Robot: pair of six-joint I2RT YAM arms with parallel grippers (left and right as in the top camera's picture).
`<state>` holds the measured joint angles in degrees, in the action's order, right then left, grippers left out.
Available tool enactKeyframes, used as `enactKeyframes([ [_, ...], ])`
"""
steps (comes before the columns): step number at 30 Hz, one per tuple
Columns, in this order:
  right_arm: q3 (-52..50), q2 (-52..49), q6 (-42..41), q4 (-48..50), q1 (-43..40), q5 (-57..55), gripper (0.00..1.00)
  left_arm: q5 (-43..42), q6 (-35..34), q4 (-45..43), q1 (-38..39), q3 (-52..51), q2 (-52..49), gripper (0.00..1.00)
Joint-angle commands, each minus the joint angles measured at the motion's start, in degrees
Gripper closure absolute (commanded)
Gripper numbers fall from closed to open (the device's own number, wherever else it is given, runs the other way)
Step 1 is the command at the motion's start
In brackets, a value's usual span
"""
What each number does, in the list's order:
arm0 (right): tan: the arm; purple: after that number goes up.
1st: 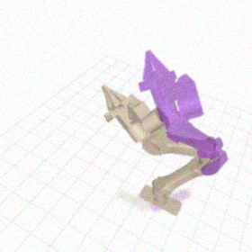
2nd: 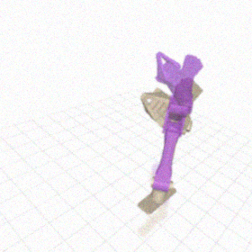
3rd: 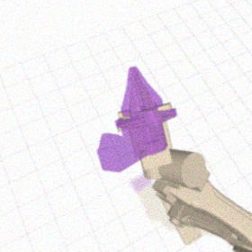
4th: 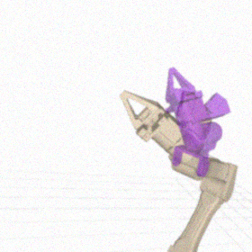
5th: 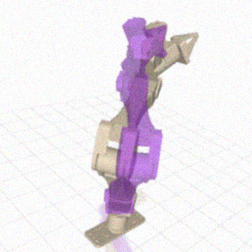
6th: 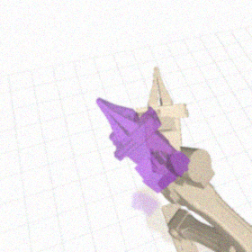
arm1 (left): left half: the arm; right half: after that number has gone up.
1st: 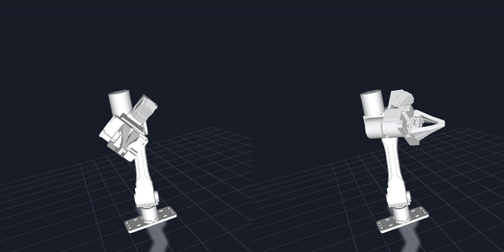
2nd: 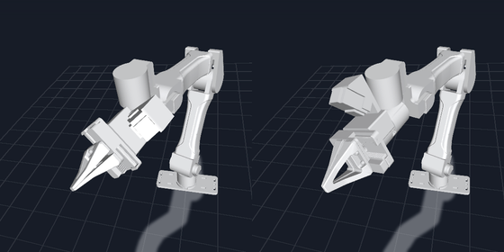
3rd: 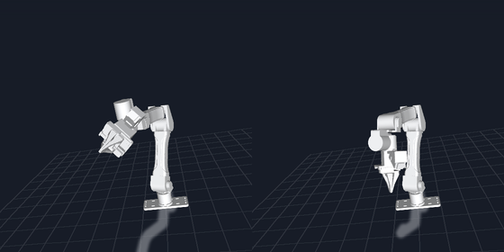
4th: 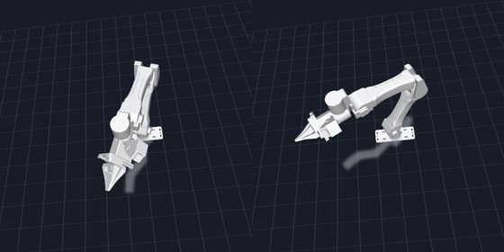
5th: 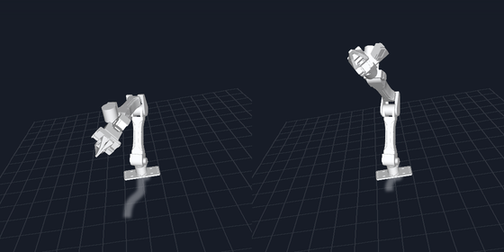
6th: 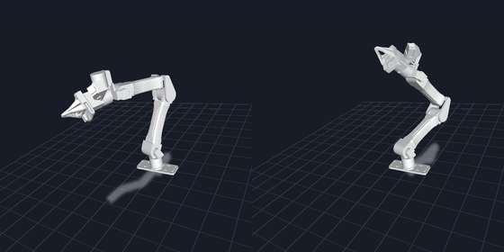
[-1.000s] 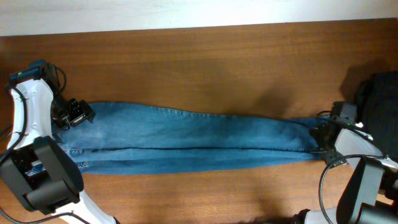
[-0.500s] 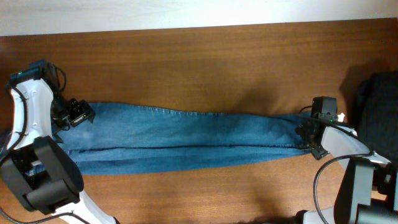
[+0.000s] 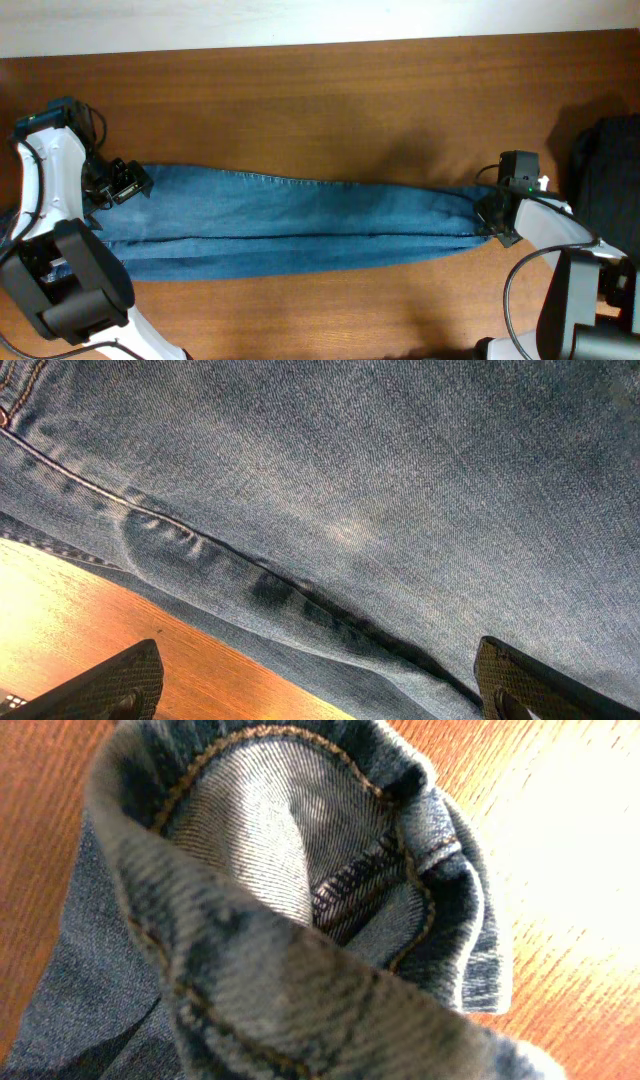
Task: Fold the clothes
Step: 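Lift the leg hems and carry them leftward over the jeans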
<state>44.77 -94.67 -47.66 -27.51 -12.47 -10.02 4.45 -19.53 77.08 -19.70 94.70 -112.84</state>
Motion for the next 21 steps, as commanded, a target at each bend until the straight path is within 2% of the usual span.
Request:
enactKeyframes([
  [1, -2.78, -7.91, 2.99, -6.80, 1.09, 9.68, 0.96, -0.57, -0.17, 0.02, -0.33, -0.09, 0.11, 0.01],
  [7, 4.15, -7.91, 3.76, -13.88, 1.09, 9.31, 0.96, -0.57, -0.17, -0.11, -0.33, -0.09, 0.11, 0.01],
  [15, 9.35, -7.76, 3.78, -18.36, 0.83, 9.22, 0.96, -0.57, -0.15, 0.09, -0.33, -0.09, 0.11, 0.01],
  [21, 13.42, -6.73, 6.47, -20.59, -2.78, 9.09, 0.96, -0.57, -0.15, 0.26, -0.33, -0.09, 0.11, 0.01],
])
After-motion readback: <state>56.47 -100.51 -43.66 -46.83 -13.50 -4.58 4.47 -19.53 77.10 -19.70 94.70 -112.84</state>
